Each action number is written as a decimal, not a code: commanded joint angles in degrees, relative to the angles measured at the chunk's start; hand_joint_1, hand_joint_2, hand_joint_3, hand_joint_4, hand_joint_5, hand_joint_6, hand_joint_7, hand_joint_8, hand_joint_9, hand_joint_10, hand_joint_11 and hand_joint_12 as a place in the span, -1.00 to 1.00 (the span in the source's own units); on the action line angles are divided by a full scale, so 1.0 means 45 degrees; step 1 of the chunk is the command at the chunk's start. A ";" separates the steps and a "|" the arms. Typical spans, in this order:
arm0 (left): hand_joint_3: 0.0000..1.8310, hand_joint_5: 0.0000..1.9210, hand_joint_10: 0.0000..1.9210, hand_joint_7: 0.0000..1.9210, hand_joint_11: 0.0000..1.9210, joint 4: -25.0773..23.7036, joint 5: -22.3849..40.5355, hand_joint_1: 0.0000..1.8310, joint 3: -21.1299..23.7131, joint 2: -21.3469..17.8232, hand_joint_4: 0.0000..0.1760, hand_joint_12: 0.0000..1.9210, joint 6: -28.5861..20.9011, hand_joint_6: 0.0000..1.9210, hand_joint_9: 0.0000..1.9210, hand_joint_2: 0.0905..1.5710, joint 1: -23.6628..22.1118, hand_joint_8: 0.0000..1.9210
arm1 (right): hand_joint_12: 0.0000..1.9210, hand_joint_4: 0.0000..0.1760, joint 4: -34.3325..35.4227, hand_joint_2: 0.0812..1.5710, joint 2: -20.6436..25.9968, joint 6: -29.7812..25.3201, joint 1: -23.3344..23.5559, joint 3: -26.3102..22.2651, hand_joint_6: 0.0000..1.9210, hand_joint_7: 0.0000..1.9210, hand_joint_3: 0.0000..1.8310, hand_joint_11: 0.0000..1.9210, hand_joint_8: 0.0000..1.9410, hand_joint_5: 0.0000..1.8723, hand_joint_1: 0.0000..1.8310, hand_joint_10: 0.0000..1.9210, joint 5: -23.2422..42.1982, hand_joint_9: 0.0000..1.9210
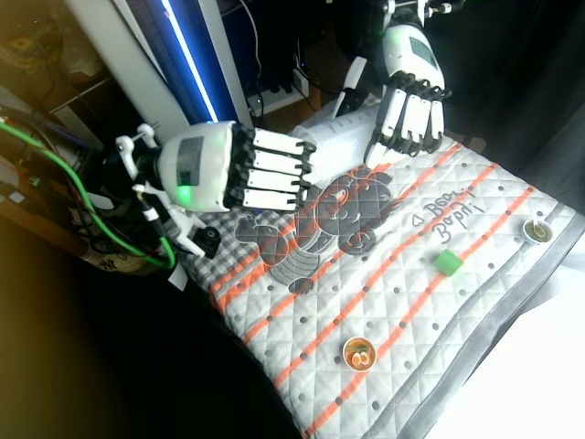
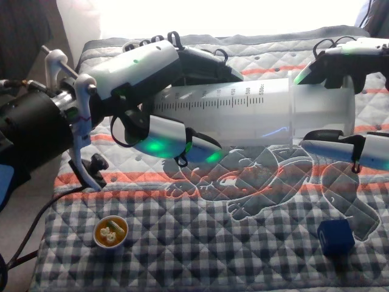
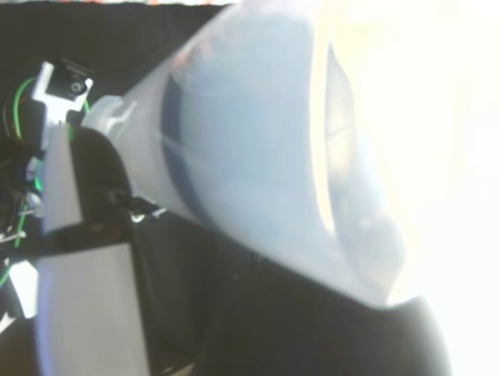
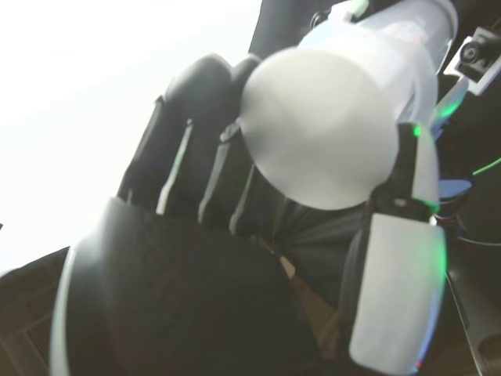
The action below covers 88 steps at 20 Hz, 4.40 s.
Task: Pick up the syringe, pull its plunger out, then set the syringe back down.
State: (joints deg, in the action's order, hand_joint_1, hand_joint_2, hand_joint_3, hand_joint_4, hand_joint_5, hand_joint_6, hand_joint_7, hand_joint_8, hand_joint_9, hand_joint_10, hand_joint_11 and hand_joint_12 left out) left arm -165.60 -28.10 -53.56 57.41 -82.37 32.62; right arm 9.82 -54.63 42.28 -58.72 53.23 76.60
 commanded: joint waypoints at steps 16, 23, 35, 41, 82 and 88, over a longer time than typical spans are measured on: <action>-1.00 -0.15 0.61 -0.51 -0.83 0.0681 -0.2804 0.26 0.0124 -0.0798 -1.00 1.00 -0.0186 0.39 -0.77 0.63 0.0370 0.67 | 0.88 -1.00 0.0631 0.42 0.0974 0.0102 -0.0671 -0.0083 0.00 -0.04 -1.00 -0.14 0.29 0.01 0.33 0.55 0.2239 -0.12; -1.00 -0.14 0.69 -0.52 -0.77 0.0766 -0.2896 0.27 0.0153 -0.0892 -1.00 1.00 -0.0186 0.35 -0.75 0.63 0.0458 0.70 | 0.78 -1.00 0.1568 0.42 0.1236 0.0193 -0.1230 -0.0019 0.04 -0.01 -1.00 -0.11 0.24 -0.01 0.34 0.44 0.2668 -0.08; -1.00 -0.06 0.45 -0.42 -0.93 0.1120 -0.3239 0.30 0.0349 -0.1317 -1.00 1.00 -0.0185 0.24 -0.66 0.56 0.0800 0.57 | 0.88 -1.00 0.1996 0.44 0.1243 0.0194 -0.1378 0.0074 0.05 -0.04 -1.00 -0.15 0.34 -0.04 0.34 0.59 0.2756 -0.10; -1.00 -0.08 0.44 -0.43 -0.84 0.1197 -0.3256 0.29 0.0423 -0.1492 -1.00 1.00 -0.0183 0.28 -0.64 0.57 0.0894 0.57 | 0.85 -1.00 0.2001 0.43 0.1243 0.0194 -0.1386 0.0075 0.01 -0.02 -1.00 -0.16 0.31 -0.02 0.34 0.54 0.2794 -0.09; -1.00 -0.08 0.31 -0.45 -1.00 0.1475 -0.0670 0.29 -0.1566 0.0690 -1.00 0.94 -0.0181 0.24 -0.73 0.58 0.0132 0.62 | -0.26 -1.00 0.1863 0.20 0.1244 0.0193 -0.1387 -0.0034 -0.99 -0.91 -0.99 -1.00 -0.99 -0.89 -0.21 -0.98 0.3439 -0.92; -1.00 -0.02 0.08 -0.31 -0.92 0.0894 0.1473 0.32 -0.2392 0.1480 -1.00 0.81 -0.0161 0.20 -0.59 0.50 -0.0120 0.38 | -0.30 -1.00 0.1857 0.19 0.1244 0.0193 -0.1387 -0.0016 -1.00 -0.94 -1.00 -1.00 -1.00 -0.90 -0.15 -1.00 0.3439 -0.93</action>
State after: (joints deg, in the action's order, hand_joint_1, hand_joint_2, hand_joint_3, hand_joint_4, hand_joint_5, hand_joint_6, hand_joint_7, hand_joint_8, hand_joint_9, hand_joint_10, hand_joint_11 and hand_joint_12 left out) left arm -161.27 -15.07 -64.40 63.79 -82.11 33.21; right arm 18.50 -49.25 43.33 -65.19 52.95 85.03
